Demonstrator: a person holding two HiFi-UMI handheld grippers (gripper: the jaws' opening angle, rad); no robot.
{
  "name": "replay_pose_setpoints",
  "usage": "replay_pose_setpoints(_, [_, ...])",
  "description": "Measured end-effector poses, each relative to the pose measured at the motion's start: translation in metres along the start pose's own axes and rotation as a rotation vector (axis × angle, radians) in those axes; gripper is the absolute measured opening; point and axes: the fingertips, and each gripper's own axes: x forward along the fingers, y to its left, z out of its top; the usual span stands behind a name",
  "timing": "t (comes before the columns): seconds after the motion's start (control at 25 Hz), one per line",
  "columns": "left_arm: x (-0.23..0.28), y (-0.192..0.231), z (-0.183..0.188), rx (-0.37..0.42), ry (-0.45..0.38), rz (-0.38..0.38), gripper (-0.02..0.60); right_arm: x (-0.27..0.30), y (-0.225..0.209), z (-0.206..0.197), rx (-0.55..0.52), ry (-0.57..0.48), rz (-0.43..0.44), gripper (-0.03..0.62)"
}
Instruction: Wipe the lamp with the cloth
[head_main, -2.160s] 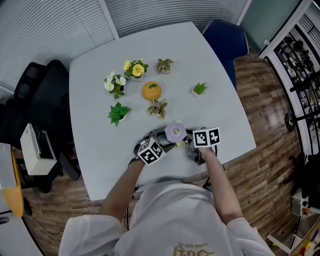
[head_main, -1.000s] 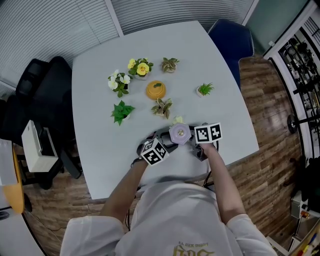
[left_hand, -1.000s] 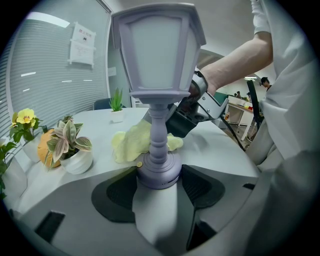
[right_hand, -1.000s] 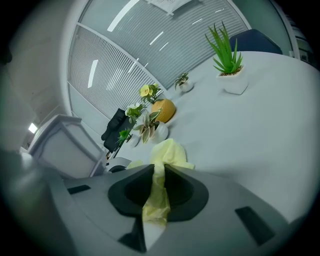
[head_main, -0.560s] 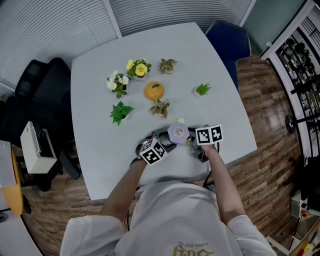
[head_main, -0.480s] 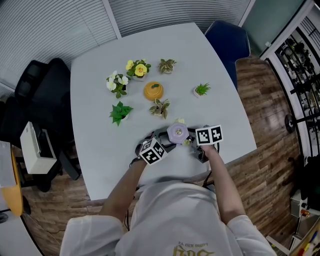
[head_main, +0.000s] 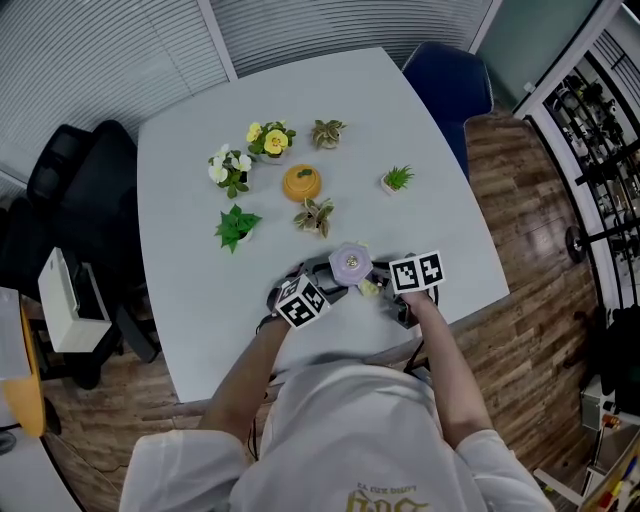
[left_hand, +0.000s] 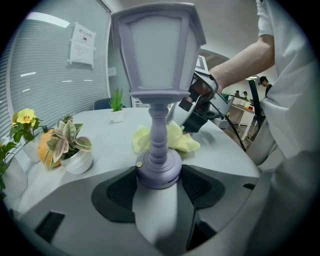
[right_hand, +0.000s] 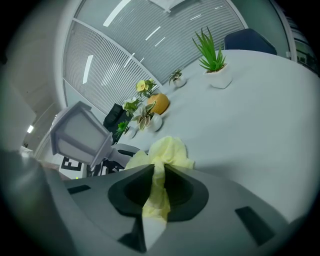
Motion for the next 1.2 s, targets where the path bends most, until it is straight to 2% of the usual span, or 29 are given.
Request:
replay_pose_setpoints(0.36, [0.0, 0.002, 0.001, -0.001, -0.001, 0.007, 0.284, 0.001, 0.018, -0.014, -0.071, 0.096, 0.06, 0.069])
replay_pose_setpoints(0.56, [0.0, -0.001, 0.002, -0.001, -0.002, 0.002, 0.284, -0.007, 0.019, -0.02, -0.075, 0.101, 0.061, 0.069])
replay_pose_setpoints(0.76, [0.0, -0.001, 0.002, -0.001, 0.0, 0.001, 0.284, -0.032, 0.008, -0.014, -0.033, 0.025, 0.03, 0.069])
replay_pose_setpoints(0.96, [-0.001, -0.001, 0.0, -0.009, -0.006, -0.009, 0.284, -0.059, 0.012, -0.003, -0.07, -0.072, -0.032, 0.069])
replay_pose_setpoints(1.08, [-0.011, 0.0, 0.005, -0.078, -0.037, -0.012, 0.288, -0.078, 0.021, 0.009, -0.105, -0.164, -0.086, 0.069])
replay_pose_setpoints(1.2, [-0.036, 0.008, 0.019, -0.182, -0.144, 0.017, 0.288, -0.098, 0.033, 0.02, -0.132, -0.274, -0.143, 0.069])
